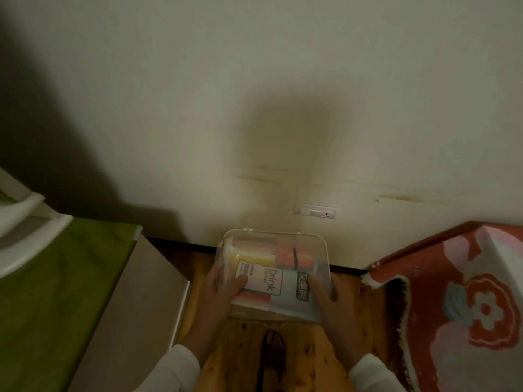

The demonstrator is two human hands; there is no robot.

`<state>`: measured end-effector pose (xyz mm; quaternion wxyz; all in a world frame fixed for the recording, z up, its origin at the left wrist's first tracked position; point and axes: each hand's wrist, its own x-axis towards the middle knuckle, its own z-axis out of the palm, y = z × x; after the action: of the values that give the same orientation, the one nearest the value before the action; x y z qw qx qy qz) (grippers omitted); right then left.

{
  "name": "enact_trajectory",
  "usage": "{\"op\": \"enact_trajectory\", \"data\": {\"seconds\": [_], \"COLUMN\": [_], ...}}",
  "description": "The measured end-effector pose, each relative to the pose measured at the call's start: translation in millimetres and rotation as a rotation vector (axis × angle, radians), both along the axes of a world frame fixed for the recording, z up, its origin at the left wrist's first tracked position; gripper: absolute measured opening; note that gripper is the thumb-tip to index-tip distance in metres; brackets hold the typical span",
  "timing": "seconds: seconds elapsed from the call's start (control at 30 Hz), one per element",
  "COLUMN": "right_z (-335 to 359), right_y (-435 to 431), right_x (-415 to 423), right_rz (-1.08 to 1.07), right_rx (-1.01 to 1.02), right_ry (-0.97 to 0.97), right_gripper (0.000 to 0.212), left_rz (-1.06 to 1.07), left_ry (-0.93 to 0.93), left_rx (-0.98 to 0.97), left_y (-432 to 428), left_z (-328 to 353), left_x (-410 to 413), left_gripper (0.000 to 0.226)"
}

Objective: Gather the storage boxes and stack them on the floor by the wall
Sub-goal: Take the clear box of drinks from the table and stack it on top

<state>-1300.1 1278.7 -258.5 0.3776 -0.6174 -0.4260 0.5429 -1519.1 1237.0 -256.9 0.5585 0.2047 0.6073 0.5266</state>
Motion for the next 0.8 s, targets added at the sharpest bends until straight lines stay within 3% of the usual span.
{"op": "enact_trajectory", "data": {"seconds": [0.13,0.23,0.47,0.6,0.8], "right_z": [-30,-52,-110,-144,-201], "right_y": [40,57,85,98,124], "right_x": [-21,-31,-64,-80,-94], "right_rz": [0.045,0.064,0.053,0.028,0.031], "right_rx": [-0.042,-0.093,-0.193,-0.206,-0.201], "right_ry": [-0.032,-0.02,0.003,-0.03,-0.021], "right_gripper": [0.032,0.037,0.045,0.052,0.044], "left_rz": [0.035,0.046,0.048,0.024,-0.015], "left_ry": [0.09,0.077,0.049,0.027,0.024], "left_rx": [-0.051,-0.093,-0.161,-0.191,-0.189], "left_y": [30,45,71,83,114], "left_z": [-17,-36,-105,-153,-215], "left_x": [-20,-33,-62,-79,-99], "left_gripper": [0.053,0.059,0.047,0.055,0.06]}}
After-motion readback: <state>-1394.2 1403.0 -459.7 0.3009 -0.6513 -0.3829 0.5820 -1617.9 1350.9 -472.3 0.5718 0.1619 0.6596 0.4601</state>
